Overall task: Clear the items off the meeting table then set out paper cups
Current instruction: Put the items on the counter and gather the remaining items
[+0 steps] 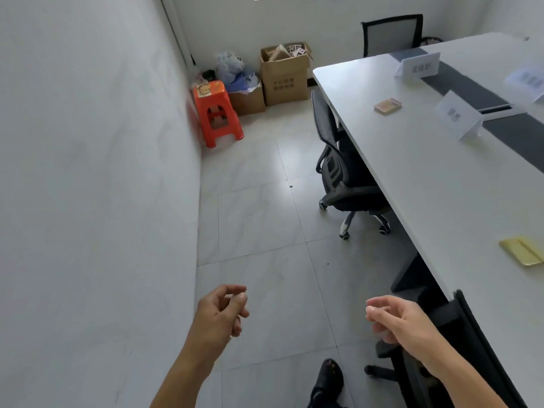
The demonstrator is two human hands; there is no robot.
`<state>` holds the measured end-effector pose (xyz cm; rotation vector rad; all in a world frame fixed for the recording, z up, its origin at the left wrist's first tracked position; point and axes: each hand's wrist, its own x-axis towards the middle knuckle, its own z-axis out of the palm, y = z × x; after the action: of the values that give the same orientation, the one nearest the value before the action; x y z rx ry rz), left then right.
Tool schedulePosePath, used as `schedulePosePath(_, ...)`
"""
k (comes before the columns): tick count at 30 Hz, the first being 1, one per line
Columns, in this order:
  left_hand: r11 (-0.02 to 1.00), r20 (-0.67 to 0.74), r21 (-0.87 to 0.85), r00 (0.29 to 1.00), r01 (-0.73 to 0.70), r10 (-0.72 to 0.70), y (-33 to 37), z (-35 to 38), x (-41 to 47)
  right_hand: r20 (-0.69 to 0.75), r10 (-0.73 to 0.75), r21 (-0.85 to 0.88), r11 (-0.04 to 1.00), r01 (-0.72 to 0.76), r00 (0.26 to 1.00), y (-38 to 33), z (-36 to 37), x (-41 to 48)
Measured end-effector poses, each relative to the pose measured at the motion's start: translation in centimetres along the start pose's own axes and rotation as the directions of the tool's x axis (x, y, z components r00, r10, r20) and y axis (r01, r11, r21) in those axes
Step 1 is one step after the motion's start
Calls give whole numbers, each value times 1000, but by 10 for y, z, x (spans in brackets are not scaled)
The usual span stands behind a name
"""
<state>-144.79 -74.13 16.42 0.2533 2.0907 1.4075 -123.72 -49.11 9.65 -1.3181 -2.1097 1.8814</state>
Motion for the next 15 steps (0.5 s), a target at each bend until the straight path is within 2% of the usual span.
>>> schedulePosePath(8, 999, 30, 1, 999, -43, 43, 80, 14, 128, -37, -140, 43, 989, 141, 990, -113, -30, 126)
schedulePosePath(15, 996, 237, 49, 970, -72, 59, 127, 53, 264, -277, 1, 153, 987, 43, 961, -120, -67, 193)
